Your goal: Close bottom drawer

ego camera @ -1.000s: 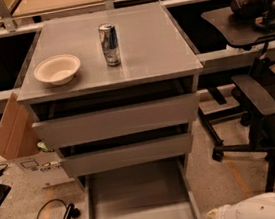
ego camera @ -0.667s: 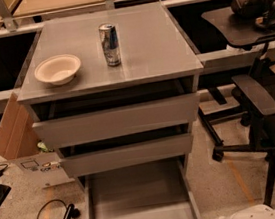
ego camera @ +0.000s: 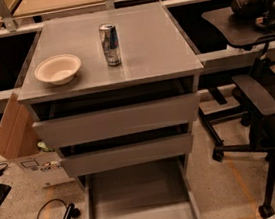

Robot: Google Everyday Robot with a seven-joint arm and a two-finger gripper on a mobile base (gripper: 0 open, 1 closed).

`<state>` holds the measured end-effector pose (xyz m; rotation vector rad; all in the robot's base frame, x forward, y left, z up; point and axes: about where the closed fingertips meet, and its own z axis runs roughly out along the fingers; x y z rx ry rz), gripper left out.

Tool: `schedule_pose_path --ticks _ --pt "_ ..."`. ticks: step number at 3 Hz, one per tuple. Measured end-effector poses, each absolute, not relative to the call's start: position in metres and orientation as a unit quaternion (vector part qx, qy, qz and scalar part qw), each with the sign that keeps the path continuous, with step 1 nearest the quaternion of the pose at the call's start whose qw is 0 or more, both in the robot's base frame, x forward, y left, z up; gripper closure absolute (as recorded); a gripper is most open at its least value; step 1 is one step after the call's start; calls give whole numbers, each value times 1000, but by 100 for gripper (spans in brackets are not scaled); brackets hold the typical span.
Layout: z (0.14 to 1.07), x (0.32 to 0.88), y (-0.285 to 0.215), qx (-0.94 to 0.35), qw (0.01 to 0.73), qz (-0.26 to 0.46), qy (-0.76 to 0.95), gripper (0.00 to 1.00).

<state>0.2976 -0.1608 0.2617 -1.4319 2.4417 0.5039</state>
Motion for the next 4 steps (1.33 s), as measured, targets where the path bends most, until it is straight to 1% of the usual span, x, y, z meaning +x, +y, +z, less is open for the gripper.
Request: schedule_pose_path --ticks 1,2,4 --pt "261 297 -161 -494 133 174 842 100" --pt "242 291 -155 -492 130 183 841 100" --pt "127 269 -111 -478 131 242 834 100"
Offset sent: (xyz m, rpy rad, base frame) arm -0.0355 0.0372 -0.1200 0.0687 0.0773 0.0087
